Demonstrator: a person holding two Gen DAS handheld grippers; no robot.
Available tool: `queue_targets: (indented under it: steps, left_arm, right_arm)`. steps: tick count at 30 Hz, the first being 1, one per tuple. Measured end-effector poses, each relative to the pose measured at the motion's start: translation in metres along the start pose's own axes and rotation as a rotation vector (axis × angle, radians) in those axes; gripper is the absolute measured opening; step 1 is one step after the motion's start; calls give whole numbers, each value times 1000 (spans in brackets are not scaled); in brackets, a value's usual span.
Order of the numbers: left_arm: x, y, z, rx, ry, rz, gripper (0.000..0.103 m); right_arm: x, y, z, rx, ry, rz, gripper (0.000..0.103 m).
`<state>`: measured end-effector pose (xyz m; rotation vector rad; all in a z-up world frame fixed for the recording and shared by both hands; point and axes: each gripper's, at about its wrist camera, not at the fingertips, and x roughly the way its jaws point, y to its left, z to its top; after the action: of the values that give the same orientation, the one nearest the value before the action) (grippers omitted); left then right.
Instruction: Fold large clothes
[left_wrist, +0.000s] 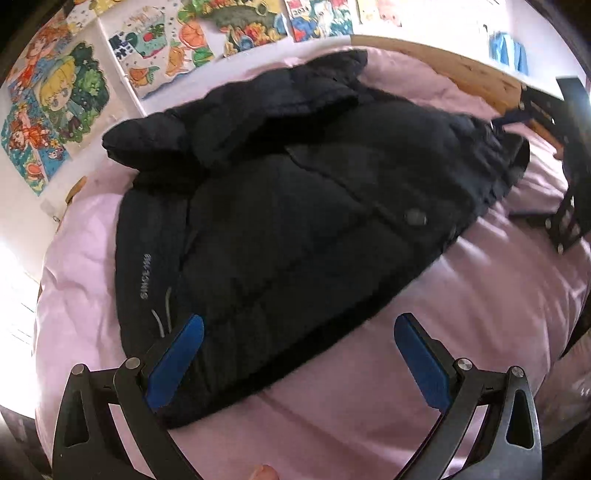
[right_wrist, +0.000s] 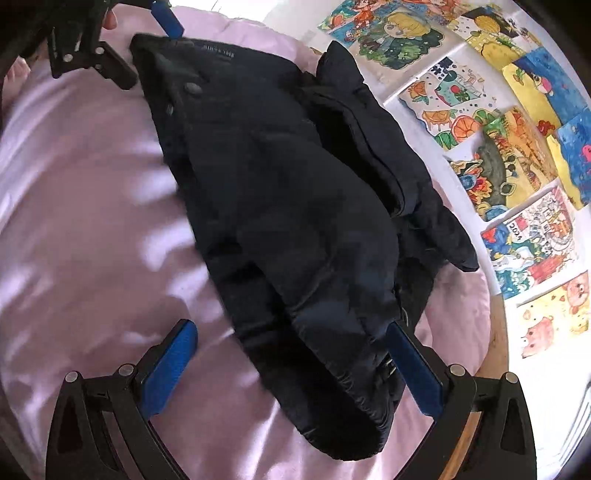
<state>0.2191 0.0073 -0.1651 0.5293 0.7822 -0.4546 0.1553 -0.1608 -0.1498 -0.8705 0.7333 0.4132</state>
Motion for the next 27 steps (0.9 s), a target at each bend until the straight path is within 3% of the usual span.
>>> queue_targets:
  steps: [4,9,16,19,22,27]
  left_arm:
    - [5,0,-3,23,3,0,102]
    - [10,-7,-6,54,17,25,102]
    - [14,-6,-7,86,22,40,102]
    - [15,-6,-8,90,22,41,102]
    - [15,-7,-8,92,23,43,102]
    - [13,-13,-7,142,8,85,102]
  right_arm:
    - [7,-1,3,8,1,-41,103]
    - [23,0,7,37,66,-60,103]
    - [27,20,11,-127,42,-160,100]
    - [24,14,15,-132,24,-173,62]
    - [24,0,19,-63,30,-141,38]
    - [7,-29,35,64,-10,-61,22]
